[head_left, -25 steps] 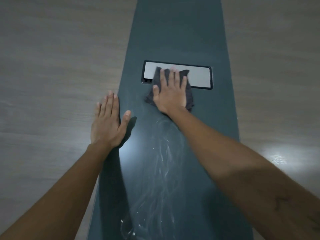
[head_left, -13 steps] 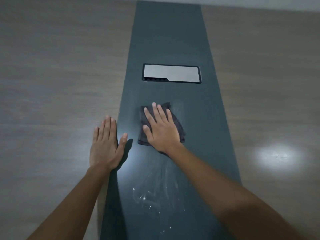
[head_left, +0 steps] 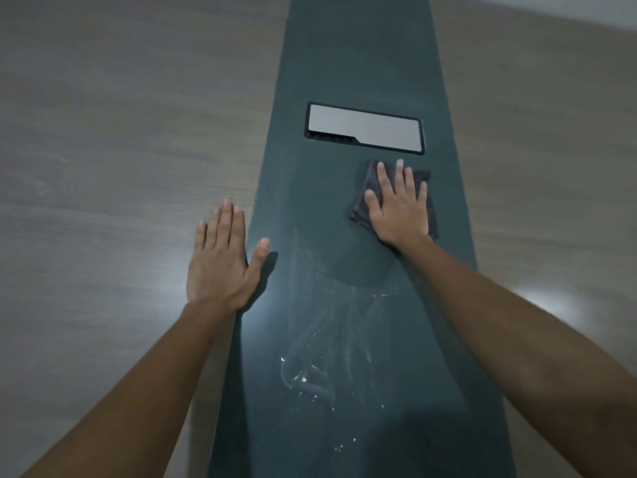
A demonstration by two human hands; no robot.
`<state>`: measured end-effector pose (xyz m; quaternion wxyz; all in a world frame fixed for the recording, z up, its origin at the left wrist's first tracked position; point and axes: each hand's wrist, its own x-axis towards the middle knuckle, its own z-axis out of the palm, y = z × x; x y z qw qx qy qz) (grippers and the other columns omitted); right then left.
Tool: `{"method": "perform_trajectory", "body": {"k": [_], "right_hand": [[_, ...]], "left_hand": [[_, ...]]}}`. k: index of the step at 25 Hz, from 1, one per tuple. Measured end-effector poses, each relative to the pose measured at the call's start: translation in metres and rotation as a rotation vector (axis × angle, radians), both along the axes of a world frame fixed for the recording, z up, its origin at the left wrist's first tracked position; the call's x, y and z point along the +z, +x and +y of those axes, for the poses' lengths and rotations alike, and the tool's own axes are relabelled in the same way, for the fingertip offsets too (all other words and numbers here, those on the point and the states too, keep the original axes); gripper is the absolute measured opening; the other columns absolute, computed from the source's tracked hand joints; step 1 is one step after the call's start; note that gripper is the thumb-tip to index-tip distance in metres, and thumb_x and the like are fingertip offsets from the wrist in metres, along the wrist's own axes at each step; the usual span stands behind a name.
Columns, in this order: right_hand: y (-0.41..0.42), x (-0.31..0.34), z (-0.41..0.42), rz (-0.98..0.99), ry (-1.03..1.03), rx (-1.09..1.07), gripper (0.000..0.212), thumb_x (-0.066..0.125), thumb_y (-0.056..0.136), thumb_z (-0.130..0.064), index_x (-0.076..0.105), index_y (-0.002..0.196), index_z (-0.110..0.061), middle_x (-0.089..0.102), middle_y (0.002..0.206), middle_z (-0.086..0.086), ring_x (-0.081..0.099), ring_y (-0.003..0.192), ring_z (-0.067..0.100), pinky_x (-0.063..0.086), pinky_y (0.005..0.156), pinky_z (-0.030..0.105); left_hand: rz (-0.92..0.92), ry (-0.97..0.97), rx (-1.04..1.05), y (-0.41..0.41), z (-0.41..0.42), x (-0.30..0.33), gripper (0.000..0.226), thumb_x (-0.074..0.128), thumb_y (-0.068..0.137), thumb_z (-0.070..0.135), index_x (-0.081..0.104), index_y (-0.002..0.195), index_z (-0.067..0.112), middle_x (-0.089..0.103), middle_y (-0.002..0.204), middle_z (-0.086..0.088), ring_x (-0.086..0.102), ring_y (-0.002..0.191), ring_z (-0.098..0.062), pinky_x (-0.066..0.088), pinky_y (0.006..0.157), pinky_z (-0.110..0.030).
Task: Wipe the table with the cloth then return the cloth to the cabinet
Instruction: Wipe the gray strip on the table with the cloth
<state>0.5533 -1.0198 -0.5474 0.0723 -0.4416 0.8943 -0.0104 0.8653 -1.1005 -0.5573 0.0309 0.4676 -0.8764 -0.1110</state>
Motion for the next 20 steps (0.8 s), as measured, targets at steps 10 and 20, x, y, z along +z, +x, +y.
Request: {"method": "perform_trajectory", "body": {"k": [10,20], "right_hand": [[0.016,0.000,-0.015,-0.022,0.015,0.080,0.065,0.019,0.108,-0.051,0.003,0.165,-0.024,-0.006,0.172,0.010,-0.005,0.159,0.026,-0.003,0.127,0.051],[0.140,-0.004,0.198,0.002,-0.027,0.151,0.069,0.017,0.102,-0.055,0.014,0.164,-0.027,0.007,0.172,0.008,0.008,0.159,0.027,0.007,0.127,0.055]], "left_hand": [[0.016,0.017,-0.038,0.003,-0.004,-0.001,0.085,-0.011,0.094,0.066,-0.002,0.159,0.012,-0.010,0.166,-0.005,-0.013,0.152,-0.015,-0.007,0.124,-0.040],[-0.013,0.041,-0.054,0.070,0.095,0.005,0.081,-0.006,0.096,0.065,-0.002,0.158,0.012,-0.008,0.166,-0.006,-0.011,0.153,-0.017,-0.004,0.124,-0.042]]}}
